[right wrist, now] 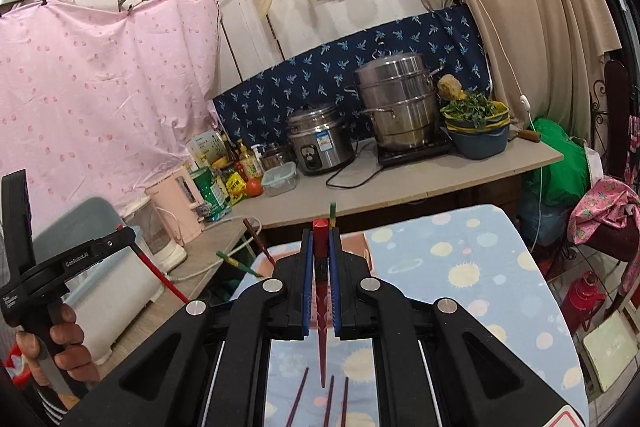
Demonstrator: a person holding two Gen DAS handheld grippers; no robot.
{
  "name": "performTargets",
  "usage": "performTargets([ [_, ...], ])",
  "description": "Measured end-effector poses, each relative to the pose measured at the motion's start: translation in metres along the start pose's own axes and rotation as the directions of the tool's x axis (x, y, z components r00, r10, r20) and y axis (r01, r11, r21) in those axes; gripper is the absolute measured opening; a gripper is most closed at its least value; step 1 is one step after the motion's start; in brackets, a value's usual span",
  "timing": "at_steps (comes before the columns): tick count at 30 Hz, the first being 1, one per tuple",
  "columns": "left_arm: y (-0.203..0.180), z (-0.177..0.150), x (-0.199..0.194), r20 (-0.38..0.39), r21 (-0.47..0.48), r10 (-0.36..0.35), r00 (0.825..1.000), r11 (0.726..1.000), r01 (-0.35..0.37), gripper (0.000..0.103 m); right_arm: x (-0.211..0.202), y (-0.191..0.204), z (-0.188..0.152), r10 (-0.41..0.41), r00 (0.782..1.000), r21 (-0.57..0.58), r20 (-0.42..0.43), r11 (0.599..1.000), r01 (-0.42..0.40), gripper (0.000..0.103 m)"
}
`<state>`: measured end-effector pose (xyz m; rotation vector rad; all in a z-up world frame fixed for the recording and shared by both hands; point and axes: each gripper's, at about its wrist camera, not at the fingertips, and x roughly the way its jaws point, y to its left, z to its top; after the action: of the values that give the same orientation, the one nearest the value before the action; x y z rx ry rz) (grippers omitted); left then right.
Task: Organize utensils
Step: 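Lift both red chopsticks and lower them into the pink caddy, then open both tools to release the chopsticks in the caddy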
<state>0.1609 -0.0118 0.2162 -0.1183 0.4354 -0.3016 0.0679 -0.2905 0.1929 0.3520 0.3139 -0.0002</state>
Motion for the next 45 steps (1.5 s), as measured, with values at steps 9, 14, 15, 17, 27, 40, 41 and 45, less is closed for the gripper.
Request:
performTargets([
  [9, -0.006, 0.055, 0.03, 0.104, -0.021, -0.007, 0.995, 1.0, 0.01, 0.007, 0.041, 0.017, 0.053, 0.011, 0.994, 0.02, 0.107, 1.0, -0.014, 0.007],
  [14, -0.007, 0.07, 0.05, 0.138, -0.027, 0.001, 0.99, 1.0, 0.002, 0.007, 0.074, 0.016, 0.068, 0.003, 0.991, 0.046, 0.134, 0.999, -0.009, 0.007],
  [15, -0.008, 0.071, 0.055, 0.141, -0.027, 0.001, 0.99, 1.0, 0.003, 0.007, 0.081, 0.016, 0.069, 0.0, 0.991, 0.053, 0.137, 0.999, -0.007, 0.007],
  [17, -0.009, 0.073, 0.065, 0.145, -0.027, 0.001, 0.989, 1.0, 0.003, 0.007, 0.096, 0.013, 0.07, -0.002, 0.991, 0.068, 0.137, 0.998, -0.007, 0.007],
  [27, -0.007, 0.049, 0.114, 0.09, -0.036, -0.003, 0.996, 0.999, 0.006, 0.007, 0.151, -0.002, 0.042, -0.041, 0.999, 0.064, 0.032, 0.997, 0.039, 0.007],
  [40, -0.012, 0.016, 0.153, -0.006, -0.013, 0.016, 1.0, 1.0, -0.016, 0.007, 0.172, -0.006, 0.014, -0.037, 0.998, 0.032, -0.055, 0.999, 0.039, 0.008],
  [41, -0.013, 0.015, 0.153, -0.004, -0.011, 0.019, 1.0, 1.0, -0.019, 0.009, 0.171, -0.006, 0.014, -0.042, 0.998, 0.029, -0.051, 0.999, 0.044, 0.012],
  [45, -0.011, 0.013, 0.152, -0.002, -0.019, 0.028, 1.0, 0.999, -0.028, 0.039, 0.164, -0.005, 0.015, -0.042, 0.998, 0.03, -0.044, 0.999, 0.043, 0.02],
])
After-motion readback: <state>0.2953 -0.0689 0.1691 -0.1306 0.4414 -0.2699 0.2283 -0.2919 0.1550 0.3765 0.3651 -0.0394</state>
